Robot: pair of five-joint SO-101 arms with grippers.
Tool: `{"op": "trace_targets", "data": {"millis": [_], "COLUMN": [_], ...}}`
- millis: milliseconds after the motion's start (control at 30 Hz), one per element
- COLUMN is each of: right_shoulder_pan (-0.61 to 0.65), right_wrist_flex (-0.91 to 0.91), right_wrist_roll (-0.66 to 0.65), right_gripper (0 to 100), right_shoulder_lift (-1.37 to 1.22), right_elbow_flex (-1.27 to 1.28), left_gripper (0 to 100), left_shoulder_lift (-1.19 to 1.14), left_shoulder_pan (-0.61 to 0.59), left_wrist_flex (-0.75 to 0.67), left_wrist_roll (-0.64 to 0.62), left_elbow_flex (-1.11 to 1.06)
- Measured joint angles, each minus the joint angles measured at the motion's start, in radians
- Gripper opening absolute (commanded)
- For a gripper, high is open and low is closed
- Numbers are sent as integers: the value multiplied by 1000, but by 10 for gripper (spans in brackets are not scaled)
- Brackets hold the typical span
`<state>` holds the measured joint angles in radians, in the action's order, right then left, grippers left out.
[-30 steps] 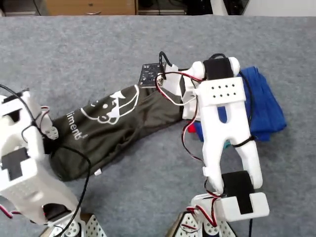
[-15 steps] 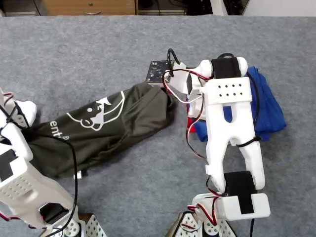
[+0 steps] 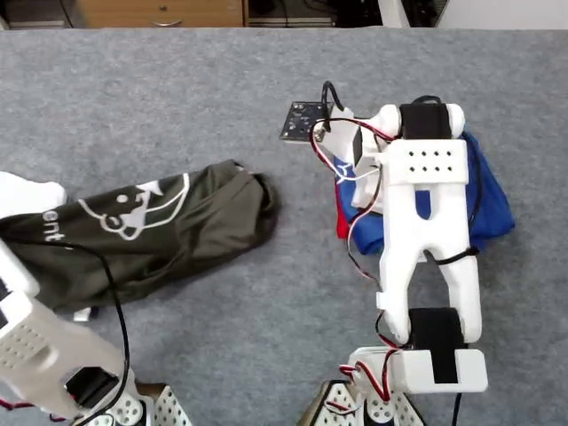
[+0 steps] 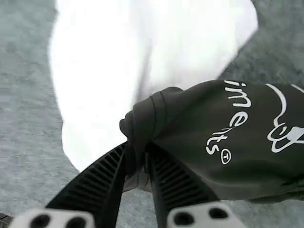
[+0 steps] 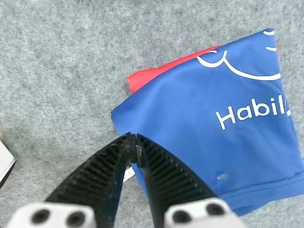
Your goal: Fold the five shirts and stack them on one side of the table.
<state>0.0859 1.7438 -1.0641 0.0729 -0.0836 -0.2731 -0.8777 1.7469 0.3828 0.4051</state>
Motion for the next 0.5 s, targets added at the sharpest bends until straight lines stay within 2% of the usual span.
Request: {"op": "trace_targets", "data": {"millis": [200,400,500], "right_shoulder_pan": [-3,0,35], "right_wrist_flex": [-49,-186,-290], "right_wrist_roll": [0,6,66], "right_gripper": [5,5,5], "right_shoulder_lift": [0,0,0], "right_elbow_flex": [63,172,232], "left_gripper": [18,18,18], "left_shoulder_lift": [0,0,0], "left_shoulder_pan": [26,163,249], "left_wrist_flex": [0,0,0], "left_wrist_roll": [3,-2,-34], "left_elbow_flex": [8,-5,-25]}}
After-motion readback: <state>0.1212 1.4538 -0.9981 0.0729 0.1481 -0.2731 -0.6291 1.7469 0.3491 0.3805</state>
